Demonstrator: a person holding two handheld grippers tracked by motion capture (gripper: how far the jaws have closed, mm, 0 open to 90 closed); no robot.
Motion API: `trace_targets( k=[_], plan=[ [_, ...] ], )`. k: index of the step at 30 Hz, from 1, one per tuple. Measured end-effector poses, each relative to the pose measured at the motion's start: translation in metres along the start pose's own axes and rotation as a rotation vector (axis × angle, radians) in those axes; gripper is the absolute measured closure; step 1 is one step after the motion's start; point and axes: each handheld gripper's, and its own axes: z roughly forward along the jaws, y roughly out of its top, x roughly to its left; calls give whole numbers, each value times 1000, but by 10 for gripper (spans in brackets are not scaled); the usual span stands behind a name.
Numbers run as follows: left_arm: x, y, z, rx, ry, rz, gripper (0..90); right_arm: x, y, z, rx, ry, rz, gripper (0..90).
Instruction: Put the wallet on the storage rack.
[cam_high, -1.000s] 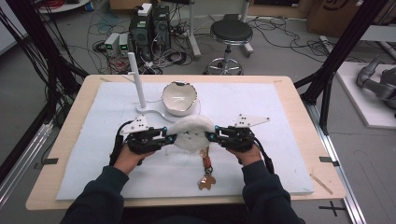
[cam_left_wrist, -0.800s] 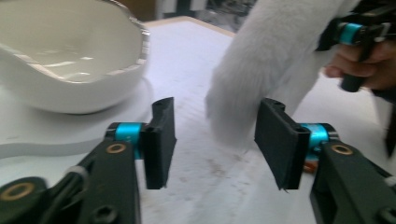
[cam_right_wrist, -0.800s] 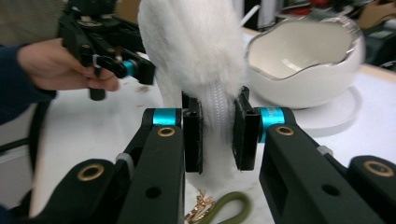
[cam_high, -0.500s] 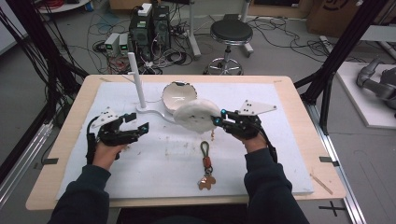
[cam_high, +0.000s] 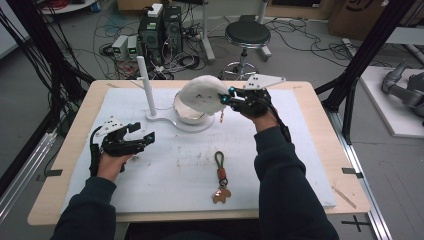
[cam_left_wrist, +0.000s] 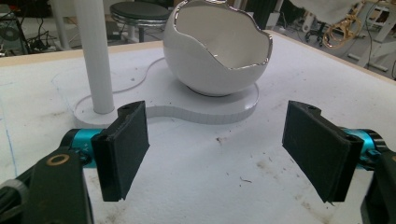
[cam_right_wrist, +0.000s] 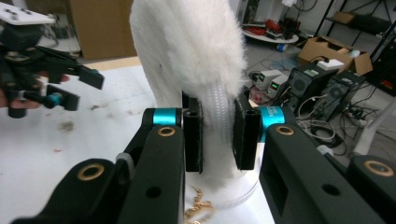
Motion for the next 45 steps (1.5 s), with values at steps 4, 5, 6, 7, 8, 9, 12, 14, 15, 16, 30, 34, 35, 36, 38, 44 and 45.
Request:
trace_targets(
  k=[4, 5, 6, 7, 8, 9, 12, 14, 15, 16, 30, 34, 35, 36, 38, 44, 45],
  plan=[
    [3, 0, -2, -12, 18, -3, 226, -7, 14, 16, 21, -10, -38, 780],
    [6, 0, -4, -11, 21, -9, 223, -11, 19, 24, 21, -6, -35, 780],
    [7, -1, -4, -9, 23, -14, 218, -12, 21, 28, 30, -5, -38, 780],
    [7, -1, -4, -9, 23, -14, 218, -14, 23, 32, 36, -8, -43, 780],
    [8, -1, -4, -4, 23, -16, 218, -14, 23, 32, 36, -8, -43, 780],
    [8, -1, -4, -2, 24, -21, 218, -16, 26, 40, 36, -9, -57, 780],
    [8, -2, -3, -1, 20, -25, 218, -20, 29, 51, 62, -21, -59, 780],
    [8, -2, -3, 3, 16, -19, 218, -23, 30, 59, 66, -24, -59, 779],
    [8, -2, -3, 4, 15, -22, 218, -25, 30, 62, 69, -30, -61, 779],
    [8, -2, -3, 4, 15, -22, 218, -25, 30, 62, 69, -30, -61, 779],
    [10, -4, -5, 5, 18, -35, 218, -31, 23, 82, 127, -69, -96, 778],
    [10, -4, -4, 5, 18, -37, 218, -29, 30, 78, 65, -77, -86, 779],
    [10, -4, -4, 5, 17, -37, 218, -28, 34, 77, 66, -78, -97, 778],
    [10, -4, -4, 9, 17, -35, 218, -28, 34, 77, 67, -79, -95, 778],
    [9, -4, -4, 10, 15, -36, 218, -28, 35, 78, 72, -79, -96, 778],
    [9, -4, -4, 10, 14, -38, 218, -24, 29, 89, 134, -74, -124, 778],
    [10, -4, -4, 9, 16, -42, 218, -24, 29, 90, 130, -78, -138, 778]
  ],
)
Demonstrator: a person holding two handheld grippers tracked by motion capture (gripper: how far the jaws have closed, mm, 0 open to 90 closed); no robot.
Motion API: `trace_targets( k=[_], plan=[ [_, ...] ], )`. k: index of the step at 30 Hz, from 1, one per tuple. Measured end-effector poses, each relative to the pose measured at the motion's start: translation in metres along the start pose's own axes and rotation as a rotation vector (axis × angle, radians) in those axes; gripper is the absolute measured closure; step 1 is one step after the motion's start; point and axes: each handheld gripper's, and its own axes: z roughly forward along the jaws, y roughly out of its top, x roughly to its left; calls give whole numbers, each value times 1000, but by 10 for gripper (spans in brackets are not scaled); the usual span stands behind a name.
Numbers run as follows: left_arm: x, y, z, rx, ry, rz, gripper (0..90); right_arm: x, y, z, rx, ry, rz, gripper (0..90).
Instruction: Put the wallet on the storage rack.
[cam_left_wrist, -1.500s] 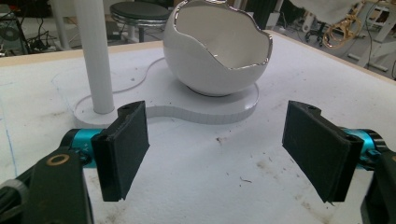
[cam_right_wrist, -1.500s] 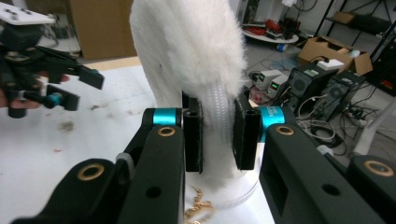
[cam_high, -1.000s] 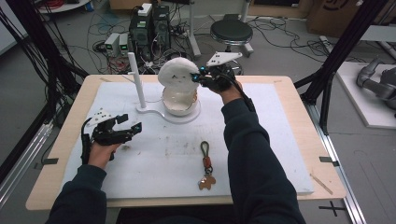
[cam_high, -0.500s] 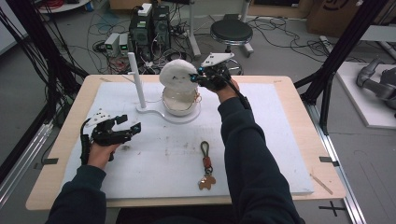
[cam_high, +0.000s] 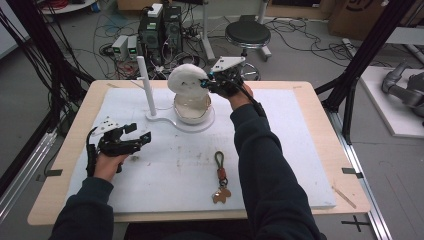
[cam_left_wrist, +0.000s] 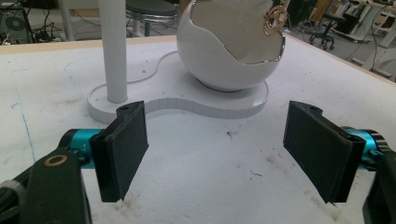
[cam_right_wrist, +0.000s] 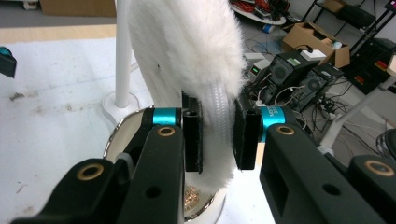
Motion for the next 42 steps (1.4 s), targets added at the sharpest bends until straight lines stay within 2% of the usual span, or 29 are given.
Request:
trace_targets(
  k=[7, 8, 10, 12, 15, 16, 17, 20, 21, 22, 25, 26, 29, 30, 31, 33, 34, 35, 36, 38, 39, 40, 41, 42],
  plan=[
    [0, 0, 0, -1, 0, -4, 218, 2, -1, -1, 45, -23, -38, 778],
    [0, 0, 0, -1, 0, -5, 218, 1, -3, -1, 67, -44, -87, 777],
    [0, -1, 0, 1, -1, -6, 218, 4, -6, -1, 112, -51, -111, 778],
    [0, -1, 0, 6, -4, -4, 218, 7, -11, 0, 131, -53, -110, 778],
    [0, -1, 1, 9, -2, -2, 218, 7, -15, 3, 128, -60, -122, 777],
    [0, -1, 1, 9, -2, -2, 218, 10, -16, 7, 152, -46, -121, 777],
    [0, -1, 1, 9, -2, -2, 218, 10, -16, 7, 152, -46, -121, 777],
    [0, -1, 0, 6, -2, -6, 218, 19, -17, 18, 192, -65, -179, 778],
    [0, -1, 0, 6, -2, -6, 218, 19, -17, 18, 192, -65, -179, 778],
    [0, -1, 0, 3, -1, -8, 218, 24, -17, 24, 221, -67, -211, 778],
    [1, -1, 0, 5, -3, -6, 218, 29, -18, 30, 239, -73, -230, 778],
    [1, -1, 0, 1, -3, -10, 218, 33, -19, 35, 258, -79, -260, 778],
    [1, -1, 0, 2, -4, -11, 218, 36, -21, 41, 279, -78, -266, 778],
    [1, -1, 0, 2, -5, -11, 218, 38, -25, 47, 307, -72, -273, 778],
    [1, -1, 0, 2, -5, -11, 218, 38, -27, 49, 312, -79, -271, 778],
    [1, -1, 0, 2, -4, -12, 218, 38, -30, 49, 301, -77, -253, 776],
    [1, -2, 0, 3, -7, -14, 218, 33, -35, 46, 269, -59, -193, 760],
    [1, -2, 0, 3, -7, -14, 218, 33, -35, 46, 269, -59, -193, 760],
    [1, -2, 0, 3, -8, -14, 218, 27, -41, 40, 244, -5, -102, 631],
    [1, -2, 0, 3, -11, -15, 218, 24, -46, 32, 205, 7, -16, 504],
    [1, -2, 0, 3, -11, -15, 219, 24, -46, 32, 205, 7, -16, 504],
    [0, -2, 0, 2, -20, -18, 224, 20, -54, 16, 121, -4, 84, 454],
    [0, -2, 0, 2, -20, -18, 224, 20, -54, 16, 121, -4, 84, 454],
    [-1, -1, -1, -2, -19, -13, 224, 12, -60, 3, 115, 25, 179, 402]
  ],
)
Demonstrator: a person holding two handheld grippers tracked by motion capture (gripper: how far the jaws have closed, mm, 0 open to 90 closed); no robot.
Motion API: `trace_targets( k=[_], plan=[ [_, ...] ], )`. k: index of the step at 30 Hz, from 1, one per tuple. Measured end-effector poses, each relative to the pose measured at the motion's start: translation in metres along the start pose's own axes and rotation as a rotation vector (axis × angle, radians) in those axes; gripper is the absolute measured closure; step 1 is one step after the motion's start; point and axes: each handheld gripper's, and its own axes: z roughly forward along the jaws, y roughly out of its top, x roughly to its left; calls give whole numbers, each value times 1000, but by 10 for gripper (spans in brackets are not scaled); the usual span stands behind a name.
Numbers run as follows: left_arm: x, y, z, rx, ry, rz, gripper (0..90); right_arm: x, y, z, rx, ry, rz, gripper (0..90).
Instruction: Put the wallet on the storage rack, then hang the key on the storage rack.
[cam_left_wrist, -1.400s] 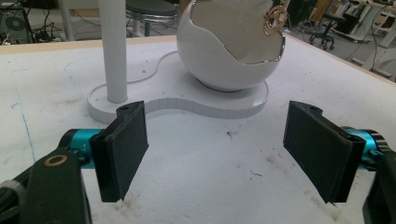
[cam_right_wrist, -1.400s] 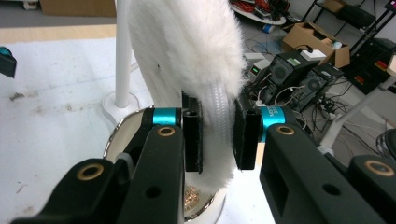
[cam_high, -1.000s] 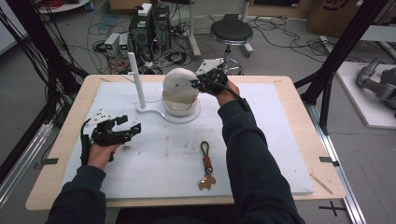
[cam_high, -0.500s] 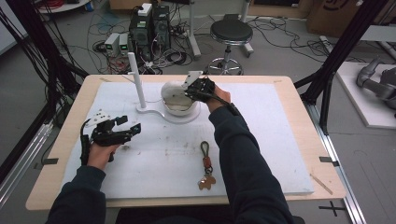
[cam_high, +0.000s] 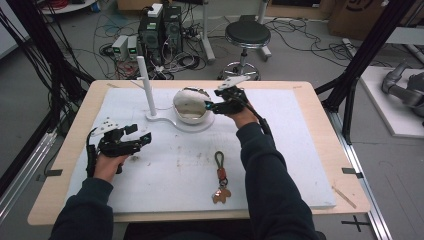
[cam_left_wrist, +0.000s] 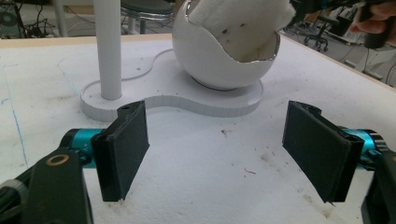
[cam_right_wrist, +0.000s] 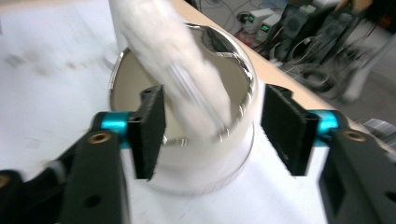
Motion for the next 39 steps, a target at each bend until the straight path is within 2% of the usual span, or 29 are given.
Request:
trace_targets(
  k=[1, 2, 3, 4, 5, 6, 7, 8, 9, 10, 11, 12, 13, 14, 15, 17, 19, 23, 27, 31, 32, 33, 34, 35, 36, 37, 38, 39],
  plan=[
    [0, 0, 0, 0, 0, 0, 224, 0, 0, 0, 0, 0, 0, 402],
    [0, 0, 0, -2, 5, 3, 224, -6, -12, -17, -48, -15, 46, 393],
    [0, 0, 0, -2, 5, 3, 224, -10, -16, -24, -30, -13, 74, 360],
    [0, 0, -1, -7, 13, 2, 224, -12, -23, -32, -34, -16, 103, 348],
    [0, 0, -1, -7, 13, 2, 223, -12, -23, -32, -34, -16, 103, 348],
    [0, 1, -1, -10, 16, 3, 214, -14, -38, -49, -48, -48, 117, 332],
    [0, 1, -1, -10, 16, 3, 212, -14, -38, -49, -48, -48, 117, 332],
    [0, 1, -2, -10, 13, 2, 212, -14, -54, -64, -35, -74, 132, 304],
    [0, 1, -2, -10, 13, 2, 212, -14, -54, -64, -35, -74, 132, 304],
    [-1, 1, -2, -11, 17, 6, 212, -13, -71, -77, -22, -96, 144, 286],
    [-1, 1, -2, -11, 17, 6, 212, -13, -71, -77, -22, -96, 144, 286],
    [-2, 1, -2, -8, 21, 12, 212, -10, -88, -86, -12, -113, 170, 270],
    [-2, 1, -2, -8, 21, 12, 212, -10, -88, -86, -12, -113, 170, 270],
    [-2, 0, -3, -11, 23, 9, 212, -9, -104, -94, 4, -132, 188, 256],
    [-3, -1, -3, -9, 24, 7, 213, -8, -111, -98, 5, -141, 204, 254],
    [-3, -1, -3, -10, 24, 7, 212, -5, -123, -106, -4, -134, 239, 254],
    [-4, -1, -1, -6, 26, 8, 213, -3, -133, -110, 4, -136, 242, 247],
    [-7, -1, 2, 1, 24, 19, 214, 0, -141, -117, 10, -145, 246, 232],
    [-9, -2, 5, 7, 23, 26, 214, 2, -146, -125, -9, -148, 255, 243],
    [-7, -1, 3, 1, 25, 20, 214, 3, -152, -124, 3, -132, 270, 280],
    [-6, -2, 4, -3, 26, 14, 215, 3, -153, -122, 14, -111, 269, 352],
    [-6, -2, 4, -3, 26, 14, 215, 3, -153, -122, 14, -111, 269, 352],
    [-5, -1, 4, -1, 26, 13, 216, 6, -153, -121, 20, -79, 256, 469],
    [-5, -1, 4, -1, 26, 13, 216, 6, -153, -121, 20, -79, 256, 469],
    [-5, -2, 4, 0, 27, 15, 216, 9, -152, -119, 32, -14, 234, 592],
    [-5, -2, 4, 0, 27, 15, 216, 9, -152, -119, 32, -14, 234, 592],
    [-6, -2, 4, 3, 28, 19, 216, 13, -151, -115, 55, 17, 206, 664],
    [-6, -2, 4, 3, 28, 19, 216, 13, -151, -115, 55, 17, 206, 664]
  ],
)
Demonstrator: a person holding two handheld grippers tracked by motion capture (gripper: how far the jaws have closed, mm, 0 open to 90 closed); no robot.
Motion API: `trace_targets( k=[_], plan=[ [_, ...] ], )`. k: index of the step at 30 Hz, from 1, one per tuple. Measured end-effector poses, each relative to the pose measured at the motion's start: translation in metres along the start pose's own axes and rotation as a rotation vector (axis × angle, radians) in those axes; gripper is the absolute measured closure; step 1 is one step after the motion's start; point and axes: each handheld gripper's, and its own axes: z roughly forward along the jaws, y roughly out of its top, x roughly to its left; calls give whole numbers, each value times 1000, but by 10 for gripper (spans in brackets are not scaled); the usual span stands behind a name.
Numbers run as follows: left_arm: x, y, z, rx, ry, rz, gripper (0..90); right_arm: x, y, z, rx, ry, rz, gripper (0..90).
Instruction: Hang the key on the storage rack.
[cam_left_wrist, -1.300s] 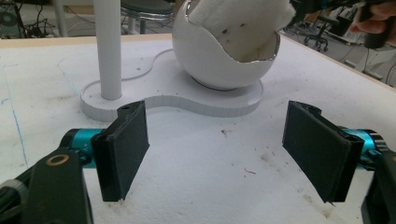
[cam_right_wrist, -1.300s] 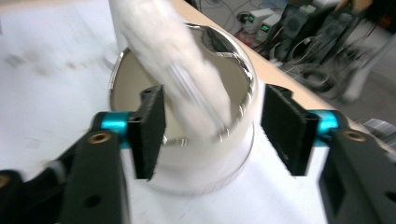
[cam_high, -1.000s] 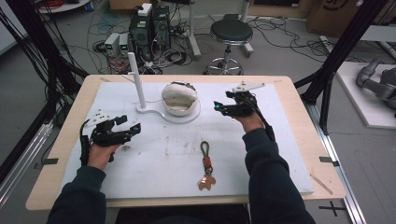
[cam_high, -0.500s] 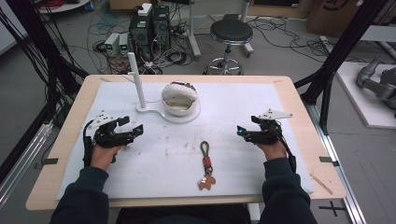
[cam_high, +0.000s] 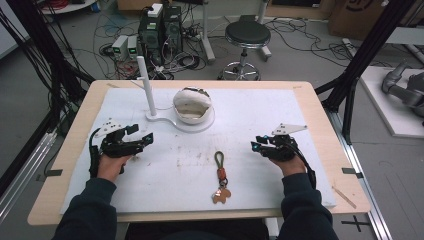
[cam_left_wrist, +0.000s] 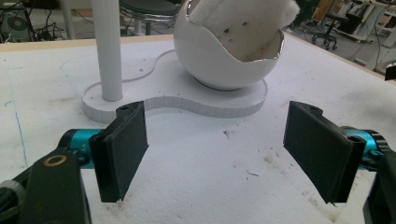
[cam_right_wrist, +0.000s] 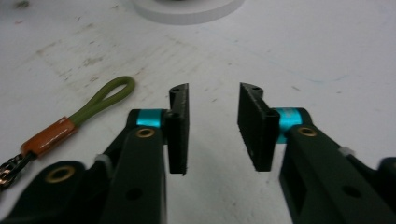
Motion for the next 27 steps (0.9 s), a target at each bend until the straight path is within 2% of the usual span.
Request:
trace_targets(
  k=[3, 7, 10, 12, 14, 16, 20, 21, 25, 26, 27],
  plan=[
    [-2, 0, 0, 11, 5, 10, 218, 3, 1, 7, 19, 39, -13, 654],
    [-4, 0, 1, 20, 11, 15, 220, 5, 0, 9, 18, 42, -18, 616],
    [-5, -1, 2, 25, 13, 12, 221, 8, 0, 11, 10, 62, -12, 625],
    [-8, -2, 5, 36, 9, 19, 224, 14, 1, 18, 34, 96, -35, 662],
    [-8, -2, 6, 38, 6, 20, 226, 16, 1, 21, 38, 105, -47, 664],
    [-9, -2, 8, 49, -3, 25, 228, 25, 6, 31, 44, 138, -75, 660],
    [-11, -3, 10, 55, -7, 25, 231, 34, 11, 44, 60, 163, -100, 617],
    [-12, -3, 11, 56, -9, 22, 231, 42, 15, 56, 69, 183, -110, 610],
    [-13, -3, 11, 65, -13, 26, 232, 52, 21, 76, 104, 208, -136, 569],
    [-13, -3, 11, 65, -13, 26, 232, 52, 21, 76, 104, 208, -136, 569],
    [-14, -4, 12, 71, -14, 29, 232, 56, 24, 86, 124, 202, -156, 570]
  ],
)
